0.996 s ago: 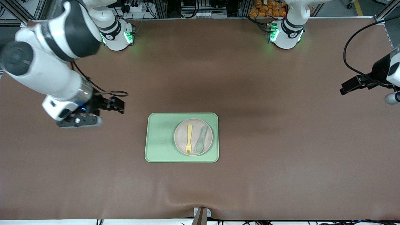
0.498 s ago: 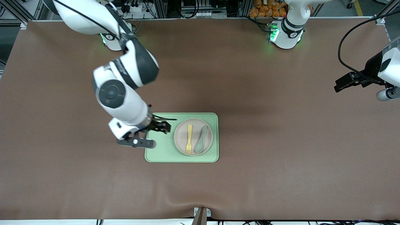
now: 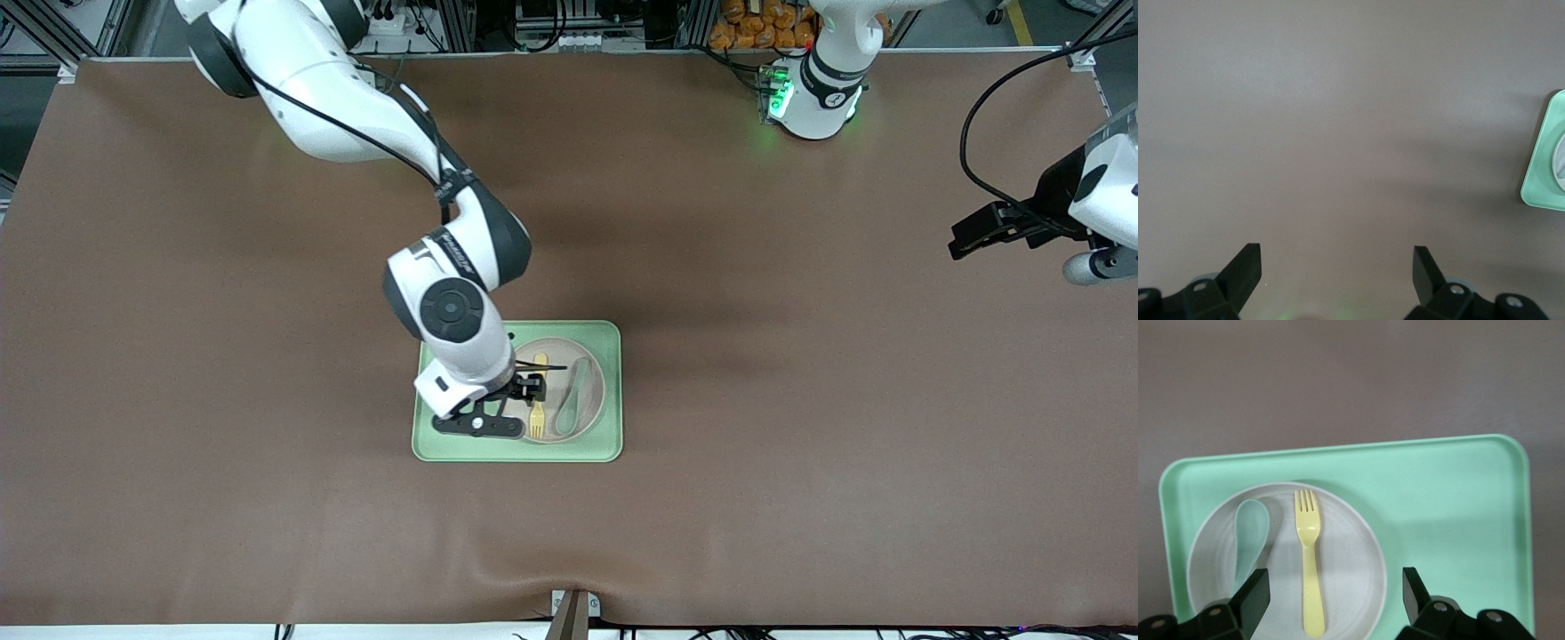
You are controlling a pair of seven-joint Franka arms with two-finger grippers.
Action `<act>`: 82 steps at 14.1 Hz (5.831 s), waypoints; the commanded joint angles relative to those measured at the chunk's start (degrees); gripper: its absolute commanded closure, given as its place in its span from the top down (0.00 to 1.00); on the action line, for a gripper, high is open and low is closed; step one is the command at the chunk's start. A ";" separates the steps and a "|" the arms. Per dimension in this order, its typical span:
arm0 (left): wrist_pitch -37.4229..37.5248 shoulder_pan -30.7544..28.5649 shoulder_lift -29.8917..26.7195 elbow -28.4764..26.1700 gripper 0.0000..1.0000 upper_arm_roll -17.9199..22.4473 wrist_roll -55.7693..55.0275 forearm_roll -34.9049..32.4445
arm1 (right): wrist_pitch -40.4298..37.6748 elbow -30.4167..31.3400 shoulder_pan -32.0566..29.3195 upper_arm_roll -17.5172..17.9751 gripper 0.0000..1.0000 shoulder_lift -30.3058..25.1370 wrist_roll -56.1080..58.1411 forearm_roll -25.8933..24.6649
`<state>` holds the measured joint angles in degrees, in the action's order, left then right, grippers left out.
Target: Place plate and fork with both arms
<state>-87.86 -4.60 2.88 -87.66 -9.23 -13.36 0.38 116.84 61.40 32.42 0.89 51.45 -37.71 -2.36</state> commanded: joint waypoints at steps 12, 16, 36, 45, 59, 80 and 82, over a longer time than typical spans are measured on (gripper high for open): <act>0.06 -0.14 -0.86 -1.29 1.00 -0.26 1.05 0.94 | 3.57 -2.52 5.19 -2.03 0.72 8.14 1.68 -3.35; 0.06 0.03 -0.33 -1.37 1.00 -0.26 1.05 1.02 | 3.92 -1.46 5.19 -1.86 0.69 8.23 1.59 -3.09; 0.06 0.12 -0.33 -1.99 1.00 -1.14 1.05 0.94 | -2.40 -3.22 2.92 -1.15 0.00 4.81 1.32 3.85; 0.06 0.12 -0.33 -2.43 1.00 -1.14 1.05 0.93 | -3.74 6.42 -7.99 0.78 0.00 -2.23 12.23 4.12; -0.03 -0.23 -0.86 -2.17 1.00 -1.14 1.05 0.58 | 13.76 28.60 -7.90 0.78 1.00 -9.79 11.52 4.12; -1.35 -2.43 -6.56 -3.92 1.00 -1.05 9.83 0.14 | -21.12 17.17 -33.21 14.32 1.00 -34.21 12.14 3.24; -1.52 -2.25 -8.23 -6.46 1.00 -1.14 9.67 0.06 | -21.83 17.34 -33.30 14.23 1.00 -37.46 12.66 3.24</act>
<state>-88.35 -6.67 -1.80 -90.28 -10.12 -4.72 0.47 95.78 77.10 0.66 13.81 17.89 -25.97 1.01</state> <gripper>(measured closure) 0.000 0.000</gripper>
